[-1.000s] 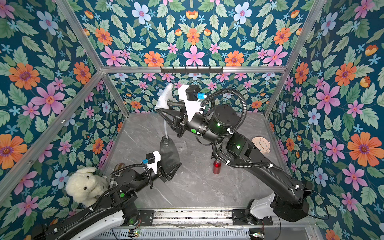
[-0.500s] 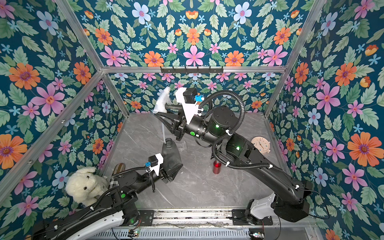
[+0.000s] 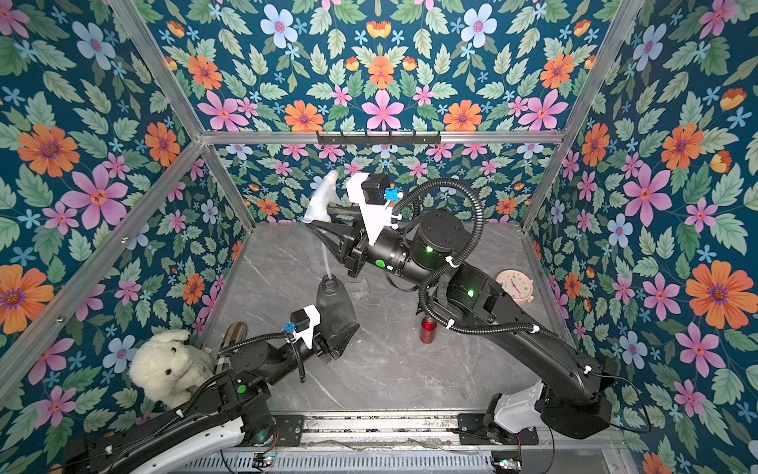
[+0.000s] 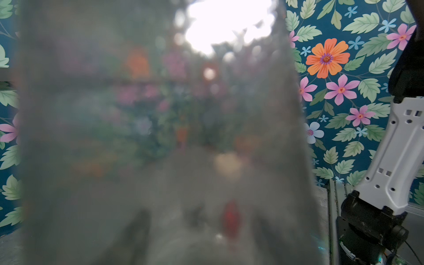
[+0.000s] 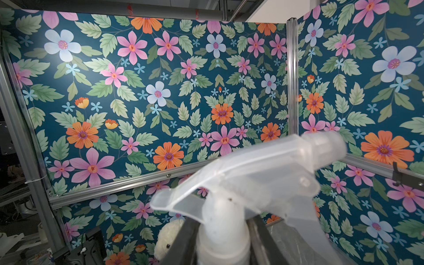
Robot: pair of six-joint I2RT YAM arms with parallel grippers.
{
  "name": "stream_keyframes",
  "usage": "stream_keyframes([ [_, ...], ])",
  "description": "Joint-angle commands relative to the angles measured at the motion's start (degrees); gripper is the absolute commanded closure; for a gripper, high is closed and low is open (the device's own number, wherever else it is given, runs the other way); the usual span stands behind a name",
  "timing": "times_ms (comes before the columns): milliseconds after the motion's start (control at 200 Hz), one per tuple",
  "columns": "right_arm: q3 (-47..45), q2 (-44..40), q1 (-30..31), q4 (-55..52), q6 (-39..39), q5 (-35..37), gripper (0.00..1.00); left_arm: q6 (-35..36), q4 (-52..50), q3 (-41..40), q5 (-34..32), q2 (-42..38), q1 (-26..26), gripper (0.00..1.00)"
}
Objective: Attach spray nozzles to spray bottles
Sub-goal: Insert the spray nozzle into the spray bottle.
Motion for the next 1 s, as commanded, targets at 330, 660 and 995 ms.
stream_keyframes([
  [330, -5.9, -1.1, 0.3, -1.3, 4.7, -1.7, 0.74, 2.5, 6.0, 0.5, -2.5, 0.2, -0.2, 1.00],
  [660, -14.8, -3.5, 0.3, 1.9, 6.1, -3.9, 0.70, 2.4, 6.5, 2.2, -2.6, 1.4, -0.2, 1.00],
  [995, -18.4, -4.7, 0.1, 5.5, 3.8, -8.2, 0.67, 2.5, 5.9, 2.7, -2.6, 0.9, -0.2, 1.00],
])
